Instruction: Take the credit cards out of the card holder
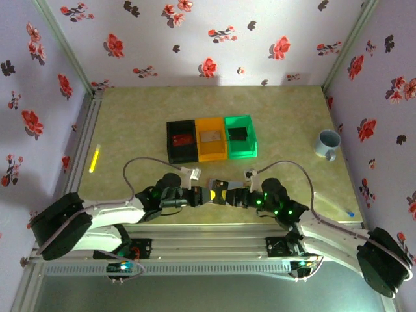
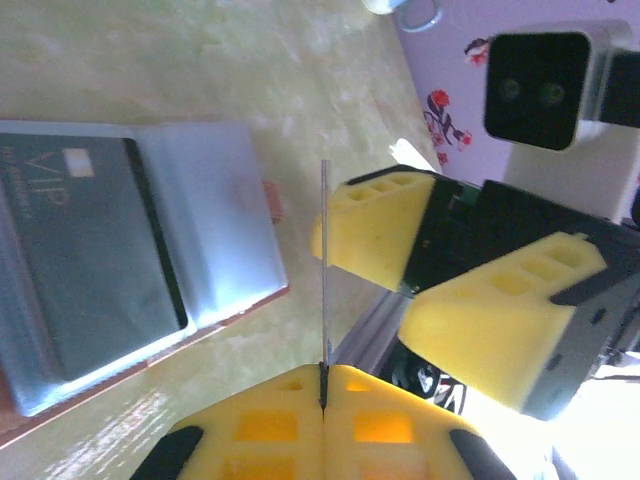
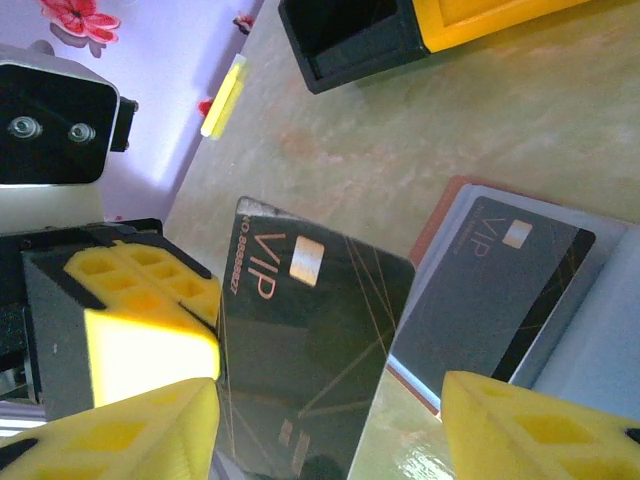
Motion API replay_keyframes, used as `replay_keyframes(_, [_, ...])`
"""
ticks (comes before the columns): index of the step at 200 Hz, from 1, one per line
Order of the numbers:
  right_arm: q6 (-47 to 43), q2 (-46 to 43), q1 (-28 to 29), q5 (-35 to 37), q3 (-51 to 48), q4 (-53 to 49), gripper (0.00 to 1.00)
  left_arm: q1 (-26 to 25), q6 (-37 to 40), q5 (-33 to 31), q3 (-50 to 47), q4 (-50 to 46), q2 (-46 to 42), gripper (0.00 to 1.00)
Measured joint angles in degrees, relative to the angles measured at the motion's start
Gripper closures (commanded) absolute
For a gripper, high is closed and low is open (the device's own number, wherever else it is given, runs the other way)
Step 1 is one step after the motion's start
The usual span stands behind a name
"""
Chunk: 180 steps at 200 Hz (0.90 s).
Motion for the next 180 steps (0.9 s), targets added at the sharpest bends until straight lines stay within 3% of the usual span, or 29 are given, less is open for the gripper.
replay_keyframes(33, [0.0, 0.9, 0.0, -1.2, -0.8, 1.8, 0.45, -1.0, 0.0, 0.3, 0.0, 2.1, 1.3, 1.0])
replay_keyframes(76, [0.9, 0.3, 0.0, -2.4, -1.1, 3.6, 0.59, -1.2, 0.0, 0.5, 0.0, 2.9, 1.5, 1.0])
replay_keyframes(180, [1.5, -7.9, 0.0, -3.7, -3.3, 4.1, 0.79, -1.3, -0.9, 0.5, 0.0, 5.4, 3.2, 1.0])
